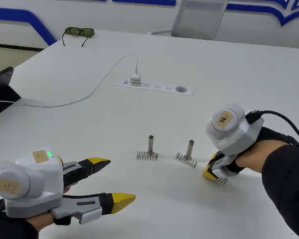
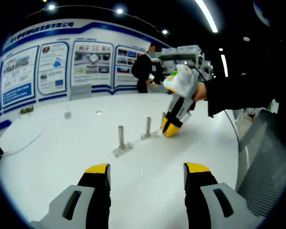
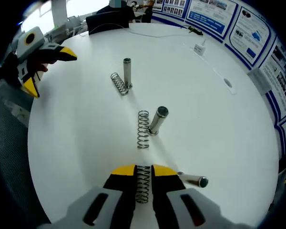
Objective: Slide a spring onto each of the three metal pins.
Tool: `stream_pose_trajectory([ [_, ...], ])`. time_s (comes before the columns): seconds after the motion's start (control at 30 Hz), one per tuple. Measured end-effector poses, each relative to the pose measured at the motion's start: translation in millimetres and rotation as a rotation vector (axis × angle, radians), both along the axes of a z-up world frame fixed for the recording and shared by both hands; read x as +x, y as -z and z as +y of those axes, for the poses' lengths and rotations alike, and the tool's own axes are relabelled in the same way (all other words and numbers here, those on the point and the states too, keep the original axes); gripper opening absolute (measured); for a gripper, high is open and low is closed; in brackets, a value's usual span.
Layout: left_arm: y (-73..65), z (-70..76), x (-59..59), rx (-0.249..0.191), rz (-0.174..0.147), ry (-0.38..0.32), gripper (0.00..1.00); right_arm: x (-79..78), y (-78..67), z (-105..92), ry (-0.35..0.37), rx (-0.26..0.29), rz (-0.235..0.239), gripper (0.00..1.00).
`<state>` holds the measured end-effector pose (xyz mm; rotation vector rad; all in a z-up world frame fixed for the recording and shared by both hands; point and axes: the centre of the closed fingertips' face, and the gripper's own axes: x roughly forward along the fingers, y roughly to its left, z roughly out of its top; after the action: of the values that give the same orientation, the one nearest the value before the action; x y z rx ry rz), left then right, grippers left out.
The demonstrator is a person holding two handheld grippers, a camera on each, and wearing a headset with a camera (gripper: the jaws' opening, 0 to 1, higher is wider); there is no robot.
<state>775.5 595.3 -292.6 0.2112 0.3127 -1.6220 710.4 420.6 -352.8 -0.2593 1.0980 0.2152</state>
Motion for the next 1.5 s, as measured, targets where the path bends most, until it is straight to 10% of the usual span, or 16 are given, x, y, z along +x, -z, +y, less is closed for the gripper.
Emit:
stream_pose_trajectory([
  [1.5,-2.7,-2.6,-1.7,0.000,-0.012,0.019,0.63,-26.6,-53.0,-3.9,0.147,0.087,-0.258,0.12],
])
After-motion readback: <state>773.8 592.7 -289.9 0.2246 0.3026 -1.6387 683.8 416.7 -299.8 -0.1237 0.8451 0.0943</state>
